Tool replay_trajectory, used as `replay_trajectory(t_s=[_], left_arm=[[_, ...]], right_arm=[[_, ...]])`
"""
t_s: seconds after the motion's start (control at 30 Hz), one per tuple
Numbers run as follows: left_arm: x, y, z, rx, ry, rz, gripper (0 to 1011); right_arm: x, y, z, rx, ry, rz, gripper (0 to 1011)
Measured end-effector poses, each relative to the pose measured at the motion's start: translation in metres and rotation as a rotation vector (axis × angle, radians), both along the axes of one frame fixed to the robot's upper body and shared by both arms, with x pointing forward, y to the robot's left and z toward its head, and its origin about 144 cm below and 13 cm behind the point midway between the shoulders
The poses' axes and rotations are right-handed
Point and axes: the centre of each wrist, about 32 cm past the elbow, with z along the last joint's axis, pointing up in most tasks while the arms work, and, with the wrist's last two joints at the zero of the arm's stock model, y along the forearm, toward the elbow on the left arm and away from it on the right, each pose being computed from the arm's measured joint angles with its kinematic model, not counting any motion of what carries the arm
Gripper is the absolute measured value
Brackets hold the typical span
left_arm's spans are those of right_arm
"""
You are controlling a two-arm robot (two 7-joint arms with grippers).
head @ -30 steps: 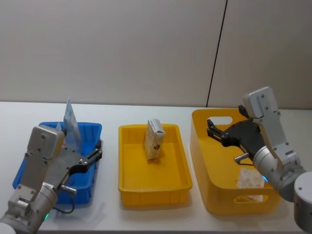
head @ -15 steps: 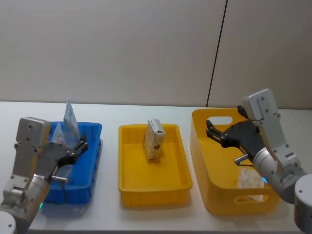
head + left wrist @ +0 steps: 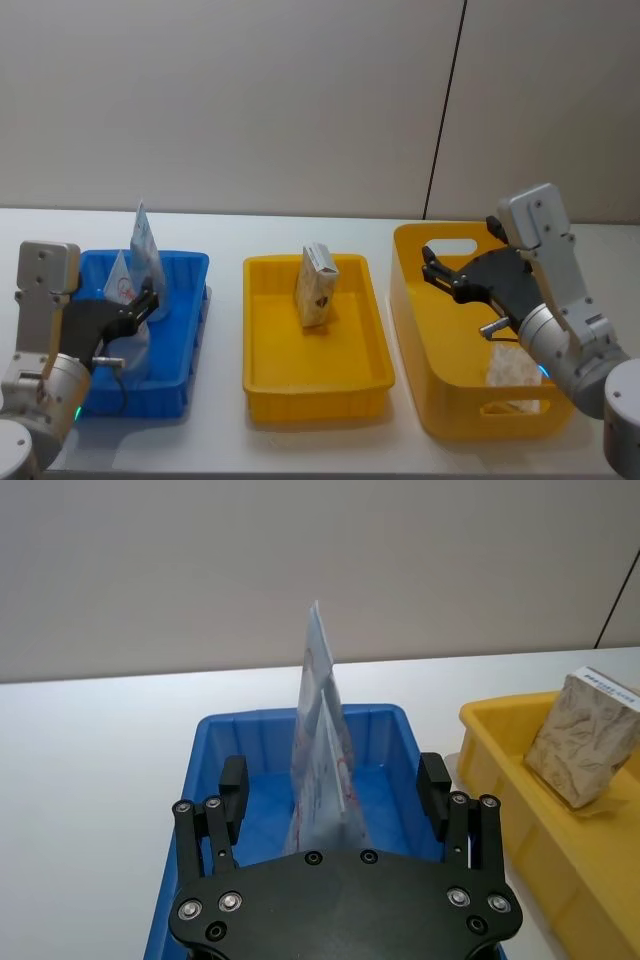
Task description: Bimanual collaborative sorting of washing and personal care products
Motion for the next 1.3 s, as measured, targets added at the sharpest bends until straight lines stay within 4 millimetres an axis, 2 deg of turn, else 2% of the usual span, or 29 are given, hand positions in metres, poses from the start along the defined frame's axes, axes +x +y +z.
replay_trajectory(t_s=[0.73, 1.0, 1.1, 1.3], left_arm=[[0.021, -0.001, -0.021, -0.116, 0.104, 0.031, 989], [0.028, -0.005, -0.024, -0.130, 0.123, 0.027, 809], [0.031, -0.007, -0.024, -0.131, 0.126, 0.025, 699], [0.035, -0.010, -0.025, -0.120, 0.128, 0.020, 545]], right_arm=[[0.000, 0.000, 0.000, 0.000, -0.002, 0.001, 1004], [0.000, 0.000, 0.000, 0.000, -0.002, 0.001, 1004], [0.000, 0.000, 0.000, 0.000, -0.002, 0.001, 1004], [0.000, 0.000, 0.000, 0.000, -0.002, 0.001, 1004]])
